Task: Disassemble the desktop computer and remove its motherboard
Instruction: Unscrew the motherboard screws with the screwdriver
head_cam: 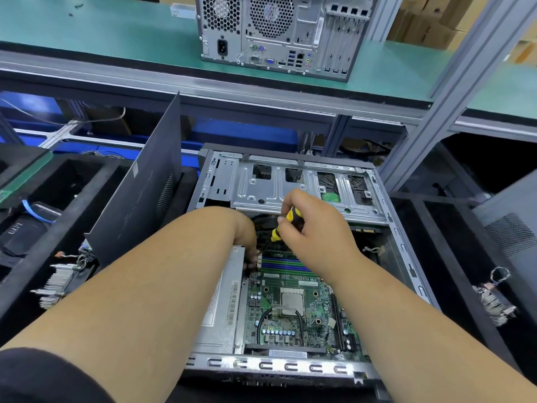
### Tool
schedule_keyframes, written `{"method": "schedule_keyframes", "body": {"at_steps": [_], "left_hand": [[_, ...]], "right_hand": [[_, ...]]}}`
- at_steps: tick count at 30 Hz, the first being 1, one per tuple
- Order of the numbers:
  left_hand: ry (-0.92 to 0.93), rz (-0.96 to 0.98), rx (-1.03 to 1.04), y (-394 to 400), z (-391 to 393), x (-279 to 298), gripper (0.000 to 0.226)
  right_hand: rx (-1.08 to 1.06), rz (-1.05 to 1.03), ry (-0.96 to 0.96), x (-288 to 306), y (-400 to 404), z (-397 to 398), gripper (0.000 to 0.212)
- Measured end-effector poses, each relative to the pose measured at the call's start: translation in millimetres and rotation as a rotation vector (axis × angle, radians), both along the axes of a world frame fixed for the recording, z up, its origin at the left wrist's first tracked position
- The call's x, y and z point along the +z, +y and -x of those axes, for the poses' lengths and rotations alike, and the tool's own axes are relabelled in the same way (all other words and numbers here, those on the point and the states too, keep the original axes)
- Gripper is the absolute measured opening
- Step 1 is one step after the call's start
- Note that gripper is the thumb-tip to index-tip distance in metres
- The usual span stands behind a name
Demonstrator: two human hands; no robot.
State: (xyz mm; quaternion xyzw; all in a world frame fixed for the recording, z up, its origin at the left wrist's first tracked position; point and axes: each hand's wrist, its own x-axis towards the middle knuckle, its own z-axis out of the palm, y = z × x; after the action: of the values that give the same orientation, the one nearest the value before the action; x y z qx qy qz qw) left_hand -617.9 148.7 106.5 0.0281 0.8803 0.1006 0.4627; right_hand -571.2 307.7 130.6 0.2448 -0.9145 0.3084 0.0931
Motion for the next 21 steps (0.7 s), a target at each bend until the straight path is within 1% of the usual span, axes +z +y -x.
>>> {"method": "schedule_keyframes", "body": {"at_steps": [3, 5, 8, 10, 12, 14, 16, 18, 21], "left_hand": [[0.044, 0.079, -0.072, -1.2, 0.5, -3.6, 0.041], [0.083, 0.102, -0.109, -0.8, 0.9, -4.4, 0.041], [0.186, 0.061, -0.080, -1.8, -1.7, -2.9, 0.028], [0.264, 0.021, -0.062, -3.7, -5.3, 4.9, 0.032], [0.281, -0.030, -0.061, -5.2, -12.0, 15.8, 0.031], [0.247, -0.127, -0.044, -4.0, -21.7, 27.1, 0.029], [0.226, -0.293, 0.019, 0.8, -31.1, 38.7, 0.026], [0.266, -0.432, 0.080, 8.9, -38.8, 51.2, 0.025], [0.354, -0.564, 0.138, 33.0, -44.7, 66.4, 0.023]], "right_hand": [[-0.052, 0.001, 0.033, 3.9, 1.2, -2.2, 0.009], [-0.097, 0.012, 0.060, 9.9, 2.1, -3.1, 0.008], [-0.185, 0.075, 0.088, 25.0, 7.0, -5.4, 0.005], [-0.236, 0.149, 0.084, 35.6, 15.9, -7.3, 0.005], [-0.261, 0.224, 0.065, 44.7, 29.5, -9.5, 0.006], [-0.282, 0.320, 0.035, 51.7, 46.7, -12.2, 0.010], [-0.334, 0.416, 0.008, 56.0, 65.3, -15.4, 0.014], [-0.397, 0.515, -0.028, 56.9, 84.5, -18.6, 0.014], [-0.474, 0.684, -0.126, 52.3, 114.5, -23.9, 0.015]]}}
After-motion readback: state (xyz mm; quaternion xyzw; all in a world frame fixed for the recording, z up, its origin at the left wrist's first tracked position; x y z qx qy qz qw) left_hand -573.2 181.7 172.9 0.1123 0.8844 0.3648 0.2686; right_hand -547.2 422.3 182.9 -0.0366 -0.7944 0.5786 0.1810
